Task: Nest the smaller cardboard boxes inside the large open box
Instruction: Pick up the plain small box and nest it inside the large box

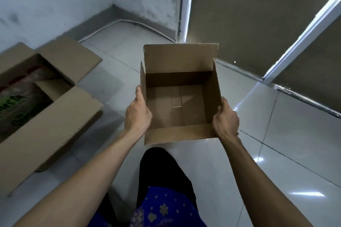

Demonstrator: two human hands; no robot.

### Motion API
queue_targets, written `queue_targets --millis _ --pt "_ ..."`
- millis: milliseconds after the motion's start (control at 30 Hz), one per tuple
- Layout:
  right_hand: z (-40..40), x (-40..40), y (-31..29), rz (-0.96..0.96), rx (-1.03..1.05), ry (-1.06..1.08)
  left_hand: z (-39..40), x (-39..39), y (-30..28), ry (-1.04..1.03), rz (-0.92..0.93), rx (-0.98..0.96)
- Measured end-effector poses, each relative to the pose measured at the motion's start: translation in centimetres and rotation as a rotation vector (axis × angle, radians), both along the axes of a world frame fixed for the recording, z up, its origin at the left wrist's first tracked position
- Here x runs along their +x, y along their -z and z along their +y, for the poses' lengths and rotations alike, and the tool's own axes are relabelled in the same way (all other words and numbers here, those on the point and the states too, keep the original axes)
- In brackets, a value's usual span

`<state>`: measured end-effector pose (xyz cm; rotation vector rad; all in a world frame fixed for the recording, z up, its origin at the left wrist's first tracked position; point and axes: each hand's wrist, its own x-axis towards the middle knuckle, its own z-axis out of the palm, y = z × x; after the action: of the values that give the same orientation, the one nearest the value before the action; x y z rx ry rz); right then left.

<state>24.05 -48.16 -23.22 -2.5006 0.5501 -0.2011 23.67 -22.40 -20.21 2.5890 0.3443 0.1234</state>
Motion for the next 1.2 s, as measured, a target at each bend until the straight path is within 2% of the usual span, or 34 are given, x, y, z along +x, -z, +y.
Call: queue_targets --millis 200,433,600,900,1200 --pt "3.7 1.3 -7.4 -0.218 0.019 -0.084 4.1 -0.2 -7.2 -0.039 -0.235 0.07" --pt "9.5 0.8 -15.4 -0.402 0.102 -0.211 10.2 -3.0 -15.6 -0.126 -0.418 0.115" --pt "14.9 0.0 -18.9 -0.504 0.152 -0.321 15.4 -6.8 -19.7 -0.251 -0.491 0.162" --pt "28.0 -2.2 -21.2 -0.544 0.182 -0.627 27.0 -14.6 -21.6 -0.474 -0.509 0.222" --pt "40.9 1.1 -21.2 -0.319 0.289 -0.901 37.4 -18.0 -21.6 -0.675 -0.41 0.242"
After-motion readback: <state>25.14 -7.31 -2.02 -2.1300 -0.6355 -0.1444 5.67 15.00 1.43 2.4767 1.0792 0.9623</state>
